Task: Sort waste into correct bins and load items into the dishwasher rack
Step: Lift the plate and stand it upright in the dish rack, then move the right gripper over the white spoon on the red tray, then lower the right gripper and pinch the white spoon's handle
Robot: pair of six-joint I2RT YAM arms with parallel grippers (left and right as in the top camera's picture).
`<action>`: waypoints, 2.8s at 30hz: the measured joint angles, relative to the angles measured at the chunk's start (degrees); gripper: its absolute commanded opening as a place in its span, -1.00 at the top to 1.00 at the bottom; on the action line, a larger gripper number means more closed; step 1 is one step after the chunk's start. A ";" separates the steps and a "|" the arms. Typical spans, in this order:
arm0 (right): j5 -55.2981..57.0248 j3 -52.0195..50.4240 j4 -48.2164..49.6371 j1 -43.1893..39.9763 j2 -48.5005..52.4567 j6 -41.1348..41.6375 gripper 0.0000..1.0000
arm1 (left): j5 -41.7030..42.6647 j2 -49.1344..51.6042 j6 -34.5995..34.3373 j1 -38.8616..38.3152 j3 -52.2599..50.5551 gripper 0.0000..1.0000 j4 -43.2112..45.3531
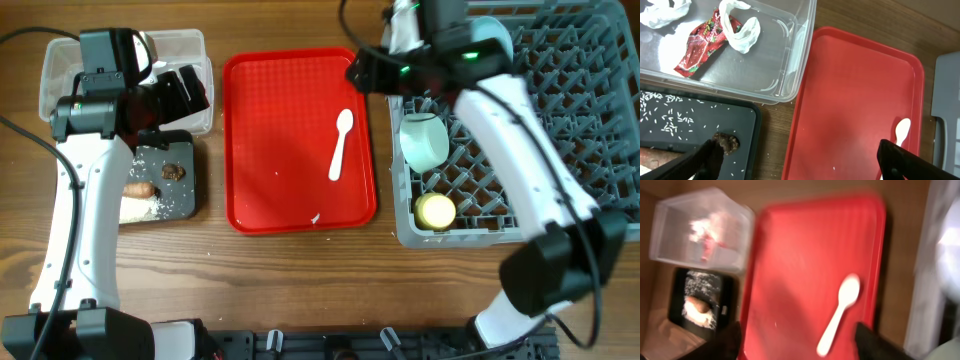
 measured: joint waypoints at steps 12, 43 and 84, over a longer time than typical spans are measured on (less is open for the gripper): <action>12.85 -0.68 -1.95 8.81 14.38 15.30 -0.11 | 0.00 0.00 0.00 0.00 0.00 -1.00 0.00; 13.88 -0.85 1.70 8.59 21.59 19.89 0.25 | 0.00 0.00 0.00 0.00 0.00 -1.00 0.00; 16.28 -0.85 1.31 8.76 21.94 19.91 0.33 | -0.02 0.00 0.00 0.00 0.00 -1.00 0.00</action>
